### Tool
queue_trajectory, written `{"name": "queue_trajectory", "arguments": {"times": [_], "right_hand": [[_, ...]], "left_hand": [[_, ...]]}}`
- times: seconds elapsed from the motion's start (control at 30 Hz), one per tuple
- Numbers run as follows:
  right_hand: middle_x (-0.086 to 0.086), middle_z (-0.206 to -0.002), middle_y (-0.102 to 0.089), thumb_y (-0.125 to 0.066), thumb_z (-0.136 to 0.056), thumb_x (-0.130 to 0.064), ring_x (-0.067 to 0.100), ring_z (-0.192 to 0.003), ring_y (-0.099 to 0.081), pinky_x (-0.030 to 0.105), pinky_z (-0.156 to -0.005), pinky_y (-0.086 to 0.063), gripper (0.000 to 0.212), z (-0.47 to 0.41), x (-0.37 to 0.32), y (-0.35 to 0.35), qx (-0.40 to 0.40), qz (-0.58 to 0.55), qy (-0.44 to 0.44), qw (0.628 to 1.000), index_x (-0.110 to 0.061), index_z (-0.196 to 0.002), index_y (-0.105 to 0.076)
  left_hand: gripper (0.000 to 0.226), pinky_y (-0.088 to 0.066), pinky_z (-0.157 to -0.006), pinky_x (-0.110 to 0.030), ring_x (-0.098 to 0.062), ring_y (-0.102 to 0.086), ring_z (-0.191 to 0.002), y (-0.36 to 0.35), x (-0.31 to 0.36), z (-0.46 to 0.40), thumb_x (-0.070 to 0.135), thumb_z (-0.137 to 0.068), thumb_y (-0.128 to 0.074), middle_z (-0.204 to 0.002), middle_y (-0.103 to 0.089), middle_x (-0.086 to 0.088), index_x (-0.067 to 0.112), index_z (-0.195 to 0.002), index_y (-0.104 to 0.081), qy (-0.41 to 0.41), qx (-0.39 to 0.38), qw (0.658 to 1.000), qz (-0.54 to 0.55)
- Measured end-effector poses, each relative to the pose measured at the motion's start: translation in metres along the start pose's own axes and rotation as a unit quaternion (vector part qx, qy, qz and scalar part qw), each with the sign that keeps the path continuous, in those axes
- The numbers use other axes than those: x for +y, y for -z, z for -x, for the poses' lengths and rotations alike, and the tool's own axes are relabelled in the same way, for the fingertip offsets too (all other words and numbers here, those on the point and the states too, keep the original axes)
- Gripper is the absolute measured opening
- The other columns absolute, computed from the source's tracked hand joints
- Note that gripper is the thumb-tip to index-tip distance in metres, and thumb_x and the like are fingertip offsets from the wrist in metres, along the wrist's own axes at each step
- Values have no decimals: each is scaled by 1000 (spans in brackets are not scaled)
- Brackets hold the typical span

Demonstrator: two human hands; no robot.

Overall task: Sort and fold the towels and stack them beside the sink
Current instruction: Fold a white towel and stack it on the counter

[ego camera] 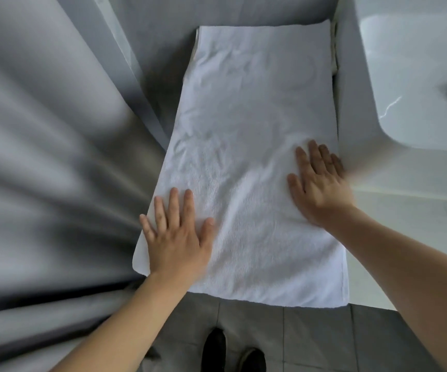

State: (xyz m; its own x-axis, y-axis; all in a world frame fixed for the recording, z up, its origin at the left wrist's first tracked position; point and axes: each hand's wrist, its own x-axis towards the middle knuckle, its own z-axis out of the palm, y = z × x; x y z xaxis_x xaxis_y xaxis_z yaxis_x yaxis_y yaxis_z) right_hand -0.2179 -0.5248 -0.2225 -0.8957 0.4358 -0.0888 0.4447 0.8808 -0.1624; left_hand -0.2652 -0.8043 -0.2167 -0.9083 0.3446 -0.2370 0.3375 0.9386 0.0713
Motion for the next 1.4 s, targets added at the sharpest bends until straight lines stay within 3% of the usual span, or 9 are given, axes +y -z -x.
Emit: {"name": "queue_trajectory", "arguments": {"times": [0.2, 0.33, 0.57, 0.73, 0.9, 1.07, 1.2, 1.33, 1.4], "right_hand": [[17, -158, -28, -19, -90, -43, 33, -146, -27, 43, -121, -15, 71, 3, -1, -5, 71, -16, 7, 997, -6, -149, -35], [22, -150, -40, -28, -90, -35, 36, -140, -37, 47, -118, -25, 65, 3, 0, -7, 105, -26, 14, 994, 1, -141, -46], [21, -145, -47, -33, -89, -29, 34, -137, -42, 46, -117, -27, 59, 3, 2, -8, 130, -48, 25, 990, 3, -135, -53], [19, -145, -49, -33, -89, -28, 32, -137, -43, 44, -117, -29, 58, 2, 4, -7, 126, -59, 23, 990, 1, -134, -54], [18, -145, -49, -35, -87, -26, 31, -136, -44, 43, -116, -30, 57, 1, 4, -7, 125, -62, 18, 990, 0, -134, -55], [17, -145, -48, -36, -87, -26, 31, -138, -42, 43, -117, -29, 57, 1, 5, -6, 124, -58, 18, 990, -1, -135, -54], [18, -146, -47, -35, -88, -26, 31, -138, -42, 43, -117, -28, 58, 0, 4, -3, 120, -54, 17, 991, 0, -136, -53], [18, -147, -47, -32, -88, -26, 31, -139, -41, 42, -118, -26, 58, -1, 5, -4, 120, -47, 22, 991, 0, -137, -52], [18, -147, -46, -32, -89, -26, 32, -139, -41, 42, -117, -25, 58, -1, 4, -5, 119, -39, 24, 992, -1, -138, -51]], "left_hand": [[64, 15, -119, -46, -20, 25, -149, 40, 51, -80, 51, -101, -13, -164, 21, 3, 30, -157, 7, -123, 47, 989, 61], [60, 11, -122, -48, -18, 19, -151, 41, 79, -153, 53, -102, -14, -165, 16, 7, 38, -156, 6, -240, -5, 971, -3], [60, 5, -122, -50, -23, 2, -152, 55, 124, -192, 31, -100, -33, -166, -3, -1, 21, -157, -16, -231, 54, 971, 0], [61, 6, -122, -47, -24, 8, -153, 82, 210, -235, 36, -104, -29, -167, 2, 1, 21, -159, -6, -350, 36, 936, -33], [56, 10, -121, -51, -24, 12, -152, 76, 253, -259, 42, -106, -20, -166, 7, 7, 31, -159, -4, -385, -38, 914, -125], [62, 6, -121, -51, -23, 5, -153, 74, 232, -237, 27, -104, -31, -167, 0, 7, 26, -159, -2, -359, -15, 932, -50], [66, 8, -120, -50, -24, 5, -153, 61, 143, -167, 30, -100, -39, -166, -1, 4, 26, -158, -9, -221, 18, 974, 56], [63, 8, -121, -54, -23, 9, -152, 32, 47, -86, 45, -101, -25, -166, 4, 3, 30, -158, -3, -47, 8, 998, 35], [64, 8, -121, -55, -23, 10, -152, 20, 30, -62, 49, -98, -15, -167, 6, 2, 31, -158, 1, -40, 12, 999, 20]]}}
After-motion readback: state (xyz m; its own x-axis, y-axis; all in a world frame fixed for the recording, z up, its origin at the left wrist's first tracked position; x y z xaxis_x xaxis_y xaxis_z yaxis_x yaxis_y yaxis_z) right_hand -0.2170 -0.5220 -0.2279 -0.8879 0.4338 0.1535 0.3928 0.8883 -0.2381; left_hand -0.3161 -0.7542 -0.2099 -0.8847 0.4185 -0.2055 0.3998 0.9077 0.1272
